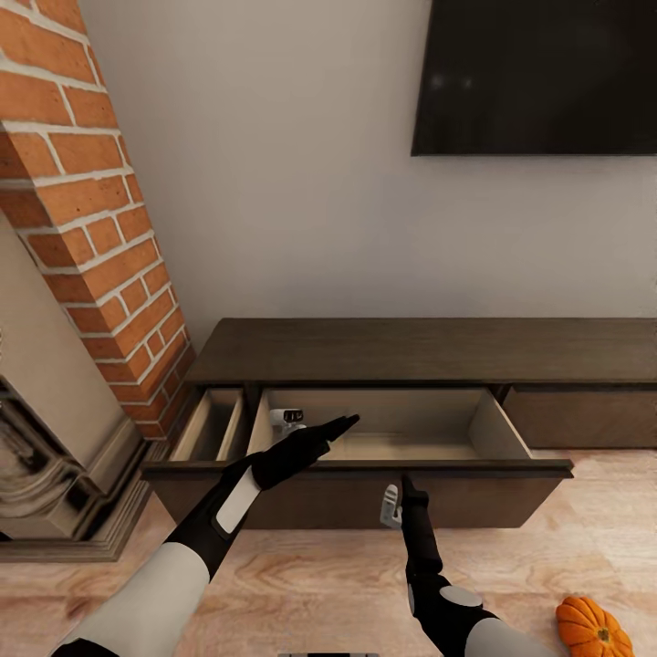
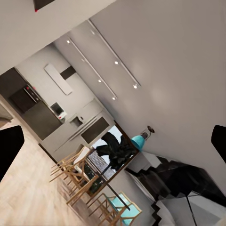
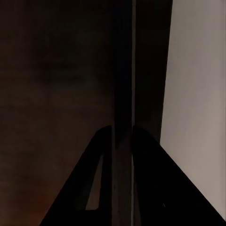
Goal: Place each of the two pumpkins and all three candles from the living room inside a cabinet in the living room (use any cabinet), then make sure every cabinet is closed, and position the cauldron so it is next to a table in the living room.
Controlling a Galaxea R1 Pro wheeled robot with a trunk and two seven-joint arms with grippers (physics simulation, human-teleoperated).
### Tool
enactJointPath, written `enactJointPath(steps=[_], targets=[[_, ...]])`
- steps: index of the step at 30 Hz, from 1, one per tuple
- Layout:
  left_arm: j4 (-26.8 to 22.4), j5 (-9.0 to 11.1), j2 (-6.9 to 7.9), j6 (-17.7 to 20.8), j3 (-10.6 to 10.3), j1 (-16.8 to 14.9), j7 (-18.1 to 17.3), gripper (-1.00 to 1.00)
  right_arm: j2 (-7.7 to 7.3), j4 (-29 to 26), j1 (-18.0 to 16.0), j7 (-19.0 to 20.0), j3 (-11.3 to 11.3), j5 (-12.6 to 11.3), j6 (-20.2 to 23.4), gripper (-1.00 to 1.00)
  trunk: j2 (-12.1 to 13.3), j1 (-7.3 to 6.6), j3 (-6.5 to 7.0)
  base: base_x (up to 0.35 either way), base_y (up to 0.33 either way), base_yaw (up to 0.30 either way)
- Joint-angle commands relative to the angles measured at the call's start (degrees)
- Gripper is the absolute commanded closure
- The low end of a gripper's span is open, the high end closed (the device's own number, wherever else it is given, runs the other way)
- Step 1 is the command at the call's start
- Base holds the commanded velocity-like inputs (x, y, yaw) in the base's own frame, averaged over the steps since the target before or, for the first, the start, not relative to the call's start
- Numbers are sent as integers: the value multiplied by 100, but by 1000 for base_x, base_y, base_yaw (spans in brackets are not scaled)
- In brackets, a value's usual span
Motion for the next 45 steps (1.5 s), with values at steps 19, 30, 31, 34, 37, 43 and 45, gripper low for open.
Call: enactJointPath(steps=[19, 30, 31, 34, 37, 43, 45], targets=[[10, 50, 5, 60, -26, -5, -8, -100, 3, 15, 4, 17, 99, 65, 25, 100, -1, -1, -6, -52, 0, 0], [11, 50, 5, 60, -21, -5, -8, -100, 3, 17, 4, 28, 98, 50, 33, 100, -1, -1, -6, 0, 0, 0], [11, 50, 5, 60, -23, -5, -8, -100, 3, 17, 4, 29, 97, 51, 33, 100, -1, -1, -6, 0, 0, 0], [11, 50, 5, 60, -22, -5, -8, -100, 3, 18, 4, 33, 95, 57, 33, 100, -1, -1, -6, 0, 0, 0], [11, 50, 5, 60, -22, -5, -8, -100, 3, 25, 4, 34, 94, 68, 32, 100, -1, -1, -6, -11, 0, 0], [17, 50, 5, 60, -20, -5, -8, -100, 6, 26, 4, 31, 94, 67, 32, -100, -1, -1, -6, -140, 0, 0], [15, 50, 5, 60, -20, -5, -8, -100, 6, 21, 4, 33, 98, 64, 31, -100, -1, -1, -6, -24, 0, 0]])
